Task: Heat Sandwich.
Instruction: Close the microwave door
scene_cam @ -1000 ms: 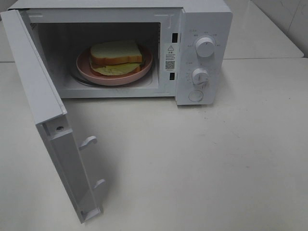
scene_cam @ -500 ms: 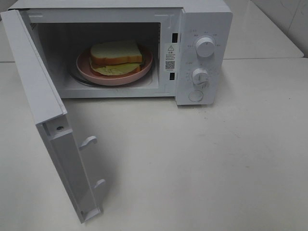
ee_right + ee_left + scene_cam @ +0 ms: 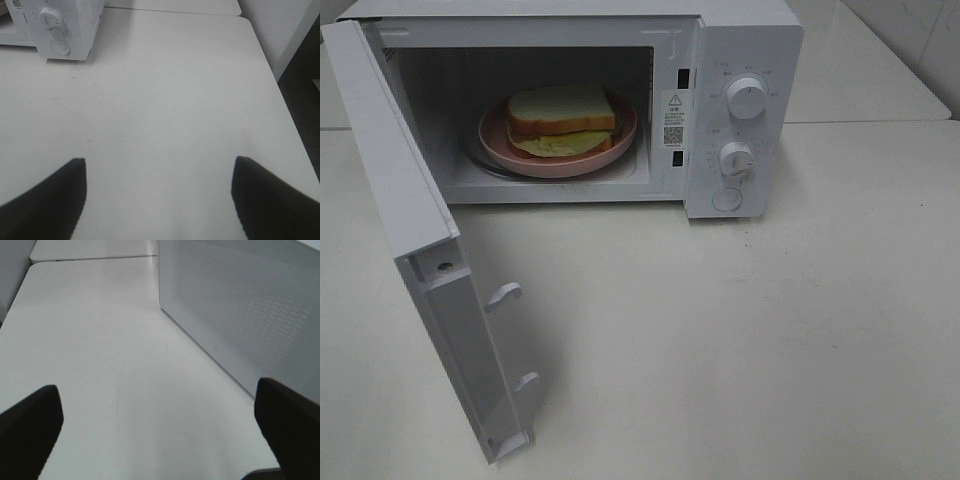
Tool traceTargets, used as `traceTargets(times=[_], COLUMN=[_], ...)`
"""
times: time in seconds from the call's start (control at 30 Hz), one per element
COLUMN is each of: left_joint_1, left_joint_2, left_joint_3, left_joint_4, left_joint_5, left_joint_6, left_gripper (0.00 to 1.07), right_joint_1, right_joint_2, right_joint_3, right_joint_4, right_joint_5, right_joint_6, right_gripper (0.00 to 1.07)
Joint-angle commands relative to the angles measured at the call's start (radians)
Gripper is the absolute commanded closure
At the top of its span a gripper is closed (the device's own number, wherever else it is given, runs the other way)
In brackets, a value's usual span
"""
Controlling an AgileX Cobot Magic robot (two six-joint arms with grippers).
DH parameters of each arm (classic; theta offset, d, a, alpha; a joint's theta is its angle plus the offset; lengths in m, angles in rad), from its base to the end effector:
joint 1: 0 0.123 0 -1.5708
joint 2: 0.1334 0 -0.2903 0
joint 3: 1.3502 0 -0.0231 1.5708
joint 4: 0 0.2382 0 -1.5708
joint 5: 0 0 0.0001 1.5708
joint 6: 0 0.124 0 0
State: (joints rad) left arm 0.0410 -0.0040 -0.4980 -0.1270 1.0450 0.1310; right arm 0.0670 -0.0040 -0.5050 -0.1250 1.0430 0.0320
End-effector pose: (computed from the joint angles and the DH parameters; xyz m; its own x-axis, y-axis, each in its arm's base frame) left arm 0.0087 -0.0132 0.2581 -0.4318 0.0489 -0.9006 0.0868 0.9961 0.0124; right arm 0.0085 -0.0128 0.2603 -0.4288 -0.0599 -0.9014 0.0172 0.9971 -0.0744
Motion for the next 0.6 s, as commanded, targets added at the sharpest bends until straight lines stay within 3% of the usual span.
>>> traceTargets(times=[0.03, 0.6], left_joint_1=[0.0, 0.0], left_joint_2=[-0.026, -0.026], left_joint_3=[0.001, 0.001], left_joint_4=[-0.008, -0.008], left_joint_5=[-0.015, -0.015], left_joint_6=[-0.007, -0.007], left_gripper=[0.05, 0.05], right_joint_1=[-0.007, -0.006], right_joint_2=[-0.027, -0.027], right_joint_3=[0.001, 0.001], right_joint_4=[0.003, 0.001], right_joint_5=[-0.008, -0.008], right_joint_6=[0.009, 0.013], right_gripper=[0.31, 0.31])
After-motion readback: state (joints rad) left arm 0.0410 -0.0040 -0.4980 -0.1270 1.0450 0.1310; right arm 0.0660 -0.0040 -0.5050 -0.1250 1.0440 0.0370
